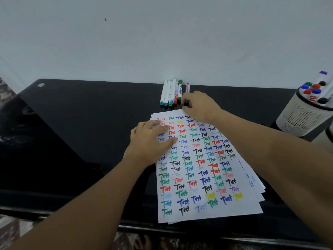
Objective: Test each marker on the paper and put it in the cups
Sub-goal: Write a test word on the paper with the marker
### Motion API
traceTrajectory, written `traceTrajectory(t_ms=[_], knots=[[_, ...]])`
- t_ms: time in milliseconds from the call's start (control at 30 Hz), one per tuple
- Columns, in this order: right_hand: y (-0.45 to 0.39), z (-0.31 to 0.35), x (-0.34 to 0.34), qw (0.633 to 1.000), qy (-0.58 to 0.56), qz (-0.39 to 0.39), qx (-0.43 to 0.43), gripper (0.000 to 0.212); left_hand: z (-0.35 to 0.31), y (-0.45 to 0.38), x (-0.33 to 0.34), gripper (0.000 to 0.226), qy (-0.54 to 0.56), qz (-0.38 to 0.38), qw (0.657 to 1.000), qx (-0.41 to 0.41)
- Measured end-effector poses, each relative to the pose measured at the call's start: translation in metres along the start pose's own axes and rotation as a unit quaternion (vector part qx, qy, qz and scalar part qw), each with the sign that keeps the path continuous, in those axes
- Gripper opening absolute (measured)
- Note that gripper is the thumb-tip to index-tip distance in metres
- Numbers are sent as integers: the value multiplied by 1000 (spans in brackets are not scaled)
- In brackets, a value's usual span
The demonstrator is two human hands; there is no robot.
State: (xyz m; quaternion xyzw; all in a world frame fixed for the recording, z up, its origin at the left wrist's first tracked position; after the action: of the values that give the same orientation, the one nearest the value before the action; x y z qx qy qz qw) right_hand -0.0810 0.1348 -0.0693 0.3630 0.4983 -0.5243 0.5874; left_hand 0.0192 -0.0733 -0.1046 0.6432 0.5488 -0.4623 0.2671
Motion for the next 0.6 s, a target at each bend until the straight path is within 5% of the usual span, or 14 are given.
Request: traceTrajectory(t_ms=[300, 600], knots=[[-4, -9, -5, 993, 114, 28, 30, 59, 0, 1, 0, 62, 2, -1, 1000, 3], [5, -8, -23, 971, 197, -115, -72, 30, 0, 1, 0, 63, 3, 4, 1000, 3]])
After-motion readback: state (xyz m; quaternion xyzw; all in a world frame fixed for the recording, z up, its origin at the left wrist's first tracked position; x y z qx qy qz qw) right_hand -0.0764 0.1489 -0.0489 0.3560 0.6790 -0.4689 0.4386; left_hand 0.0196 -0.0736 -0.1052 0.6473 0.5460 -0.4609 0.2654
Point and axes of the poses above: each hand's wrist, its own y-axis away from the middle knuckle, its own x-axis out of the palm, z = x × y, the point moved 4 cm from there along -y, towards the middle knuckle, and after that the axes turned 2 degrees about x, right-handed, at the moved point
